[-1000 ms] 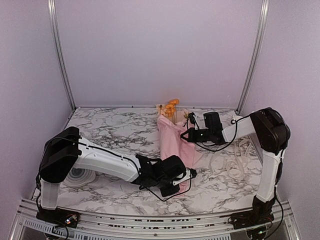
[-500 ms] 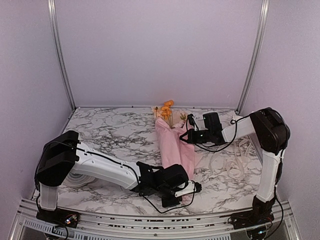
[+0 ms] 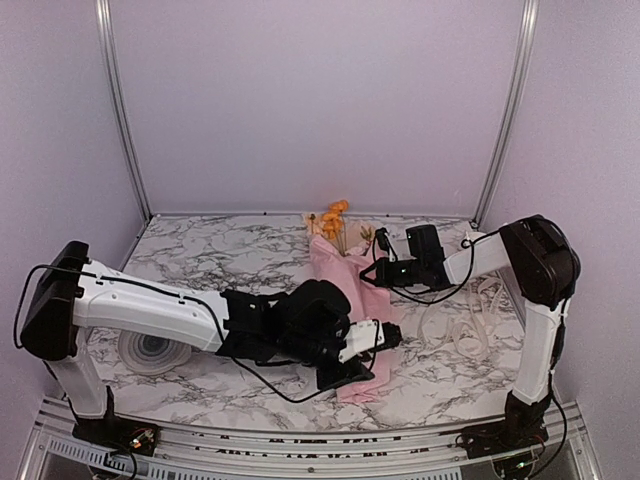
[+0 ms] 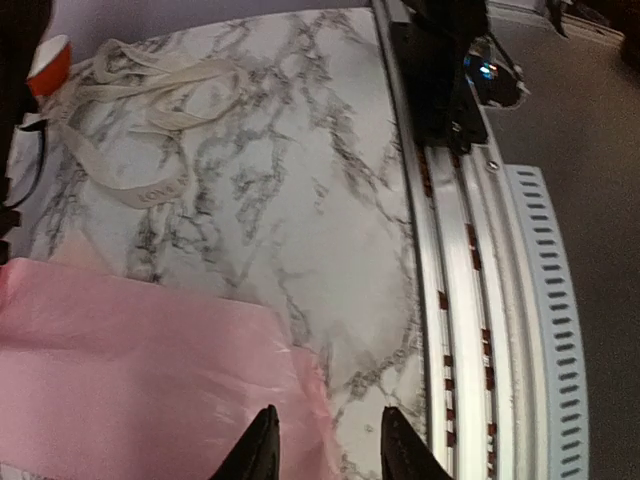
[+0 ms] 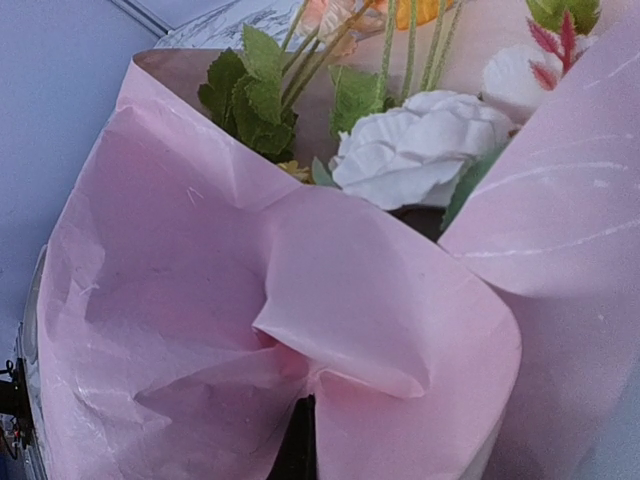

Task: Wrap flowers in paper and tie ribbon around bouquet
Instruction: Press the fold line on the 2/3-folded wrapping paper, then move the ribbon to the center of the board, then pick up the folded bouquet from the center of the board, then move the ribbon to the center of the board, then pick up the left side of the ribbon at the center of the board, then pick up the right side of the ribbon from the center of the board.

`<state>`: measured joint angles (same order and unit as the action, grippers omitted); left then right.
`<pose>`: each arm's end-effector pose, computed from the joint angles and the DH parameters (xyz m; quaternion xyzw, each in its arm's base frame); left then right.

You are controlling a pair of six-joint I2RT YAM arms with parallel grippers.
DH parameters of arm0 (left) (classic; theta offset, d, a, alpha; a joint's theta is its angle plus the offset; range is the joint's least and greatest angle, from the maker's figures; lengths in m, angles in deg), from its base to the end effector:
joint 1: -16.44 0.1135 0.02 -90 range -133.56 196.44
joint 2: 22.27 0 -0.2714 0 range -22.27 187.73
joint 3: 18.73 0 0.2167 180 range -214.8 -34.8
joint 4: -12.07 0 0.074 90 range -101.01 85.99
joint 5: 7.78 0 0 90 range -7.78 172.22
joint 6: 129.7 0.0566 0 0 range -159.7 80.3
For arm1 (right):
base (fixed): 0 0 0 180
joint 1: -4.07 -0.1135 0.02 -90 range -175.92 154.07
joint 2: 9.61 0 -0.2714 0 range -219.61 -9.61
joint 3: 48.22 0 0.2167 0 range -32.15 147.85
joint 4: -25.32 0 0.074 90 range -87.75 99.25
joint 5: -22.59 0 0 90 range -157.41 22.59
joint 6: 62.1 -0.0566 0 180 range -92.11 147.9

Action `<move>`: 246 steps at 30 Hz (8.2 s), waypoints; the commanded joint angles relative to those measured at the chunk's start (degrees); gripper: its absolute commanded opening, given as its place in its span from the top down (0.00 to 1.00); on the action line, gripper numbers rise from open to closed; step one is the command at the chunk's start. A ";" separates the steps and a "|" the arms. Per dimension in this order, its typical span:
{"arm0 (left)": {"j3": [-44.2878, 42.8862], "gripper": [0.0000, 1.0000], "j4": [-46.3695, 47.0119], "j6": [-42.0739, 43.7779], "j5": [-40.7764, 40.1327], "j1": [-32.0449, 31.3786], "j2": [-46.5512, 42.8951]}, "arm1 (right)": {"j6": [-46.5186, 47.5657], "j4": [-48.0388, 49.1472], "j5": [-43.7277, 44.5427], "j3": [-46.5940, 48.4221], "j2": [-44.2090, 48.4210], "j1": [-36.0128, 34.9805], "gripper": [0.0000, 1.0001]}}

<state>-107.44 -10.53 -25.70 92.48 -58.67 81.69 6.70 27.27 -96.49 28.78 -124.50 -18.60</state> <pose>0.0923 -0.3862 0.2403 0.6557 0.6099 -0.2917 0.3362 0.3633 0.1816 0.1541 -0.1251 0.8607 0.3718 0.3245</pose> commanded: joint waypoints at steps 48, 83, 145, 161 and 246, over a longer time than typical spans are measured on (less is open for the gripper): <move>-2.36 0.71 3.18 -9.49 -14.56 0.40 21.77 | 6.92 -50.42 17.33 -15.82 25.55 -1.10 0.50; -1.88 0.70 1.84 -9.16 -14.55 0.76 21.63 | -5.63 -31.91 -4.81 -10.20 32.12 -5.56 0.05; -13.67 0.21 4.26 9.20 -10.97 -2.76 20.98 | -9.32 -9.34 -9.57 -9.18 8.47 -5.17 1.00; -24.01 1.00 -7.08 6.89 -8.67 -2.00 29.30 | -6.50 -16.26 -8.44 -5.20 9.76 -5.16 1.00; -21.52 1.00 0.75 -23.26 -5.47 18.27 17.52 | -6.40 -20.96 -11.35 -15.81 10.70 -5.82 1.00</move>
<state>-124.12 -8.17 -44.91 80.44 -41.23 94.43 1.24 6.53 -109.08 15.21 -112.67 -23.69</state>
